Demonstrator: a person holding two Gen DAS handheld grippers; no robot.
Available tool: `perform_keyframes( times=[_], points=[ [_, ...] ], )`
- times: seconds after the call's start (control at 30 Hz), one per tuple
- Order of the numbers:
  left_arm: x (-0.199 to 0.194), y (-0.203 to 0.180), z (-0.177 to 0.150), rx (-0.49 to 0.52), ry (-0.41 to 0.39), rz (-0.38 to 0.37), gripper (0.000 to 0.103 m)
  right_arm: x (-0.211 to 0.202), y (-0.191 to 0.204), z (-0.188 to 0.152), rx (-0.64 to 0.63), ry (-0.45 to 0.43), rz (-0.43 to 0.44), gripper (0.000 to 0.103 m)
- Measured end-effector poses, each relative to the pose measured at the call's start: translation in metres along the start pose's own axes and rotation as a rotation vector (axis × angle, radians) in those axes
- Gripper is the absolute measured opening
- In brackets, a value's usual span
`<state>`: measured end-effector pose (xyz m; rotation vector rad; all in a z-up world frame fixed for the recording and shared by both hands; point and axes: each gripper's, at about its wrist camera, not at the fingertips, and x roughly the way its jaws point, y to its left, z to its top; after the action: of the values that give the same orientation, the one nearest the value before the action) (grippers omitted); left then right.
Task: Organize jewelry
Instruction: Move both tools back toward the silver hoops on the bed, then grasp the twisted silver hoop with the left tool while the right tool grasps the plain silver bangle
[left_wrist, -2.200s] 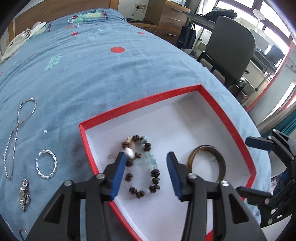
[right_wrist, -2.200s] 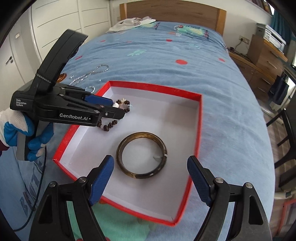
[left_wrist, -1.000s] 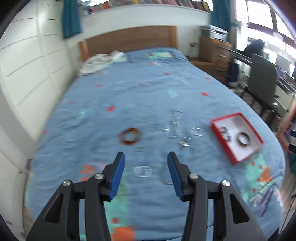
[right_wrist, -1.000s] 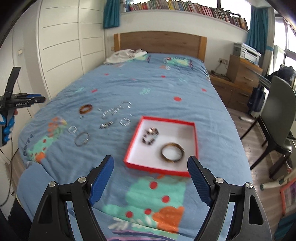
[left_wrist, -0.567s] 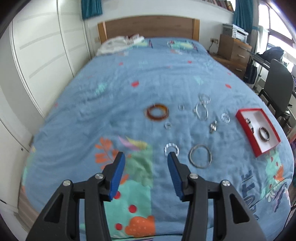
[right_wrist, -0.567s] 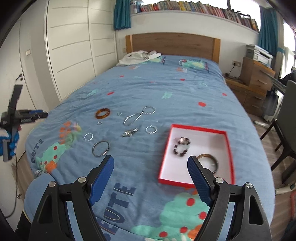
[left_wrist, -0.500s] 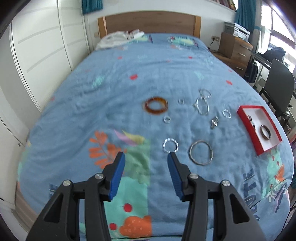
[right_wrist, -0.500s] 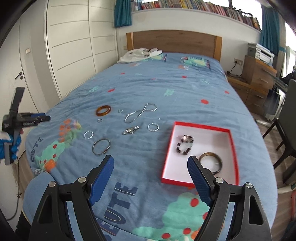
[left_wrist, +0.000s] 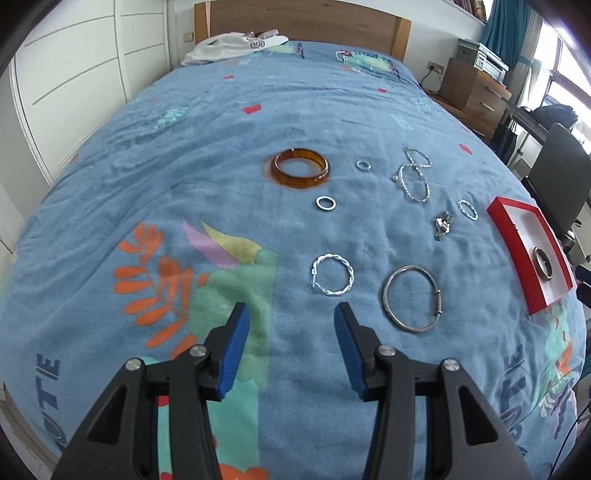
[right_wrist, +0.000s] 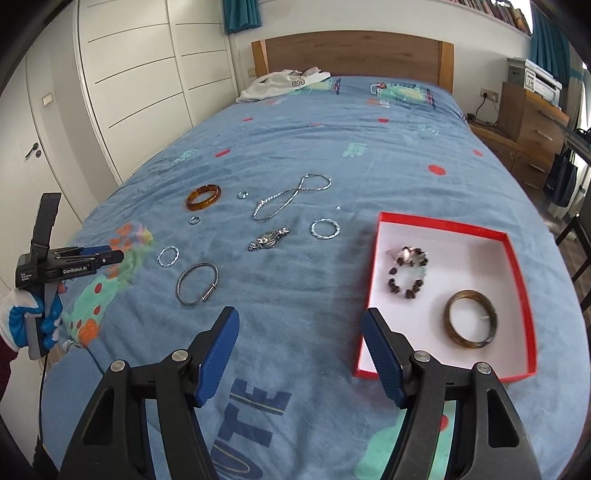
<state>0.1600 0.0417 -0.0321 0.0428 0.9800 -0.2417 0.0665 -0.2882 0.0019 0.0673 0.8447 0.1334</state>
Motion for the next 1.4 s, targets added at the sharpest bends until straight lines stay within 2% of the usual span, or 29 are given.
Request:
perform_keyframes(
  times=[0.43, 0.8, 0.93, 1.17, 1.2, 1.23, 1.3, 1.4],
  points=[
    [0.043, -0.015, 0.000, 0.028, 0.053, -0.060, 0.046, 0.041, 0.016, 0.000, -0.009, 0.046, 0.052, 0.068],
    [0.077, -0.024, 0.012, 0.066, 0.077, -0.132, 0.046, 0.085, 0.051, -0.004, -0.062, 0.112, 0.136, 0.069],
    [0.087, -0.026, 0.016, 0.091, 0.080, -0.135, 0.046, 0.103, 0.071, -0.004, -0.100, 0.133, 0.169, 0.074],
    [0.094, -0.019, 0.019, 0.116, 0.059, -0.135, 0.044, 0.133, 0.099, 0.001, -0.131, 0.159, 0.209, 0.074],
    [0.093, -0.019, 0.019, 0.123, 0.056, -0.132, 0.042, 0.137, 0.100, 0.003, -0.127, 0.158, 0.213, 0.074],
    [0.093, -0.019, 0.018, 0.132, 0.052, -0.126, 0.038, 0.140, 0.101, 0.004, -0.123, 0.161, 0.214, 0.073],
    [0.093, -0.018, 0.016, 0.139, 0.044, -0.129, 0.038, 0.149, 0.101, 0.006, -0.100, 0.170, 0.224, 0.060],
    [0.092, -0.015, 0.015, 0.133, 0.036, -0.141, 0.038, 0.161, 0.103, 0.008, -0.079, 0.194, 0.221, 0.049]
  ],
)
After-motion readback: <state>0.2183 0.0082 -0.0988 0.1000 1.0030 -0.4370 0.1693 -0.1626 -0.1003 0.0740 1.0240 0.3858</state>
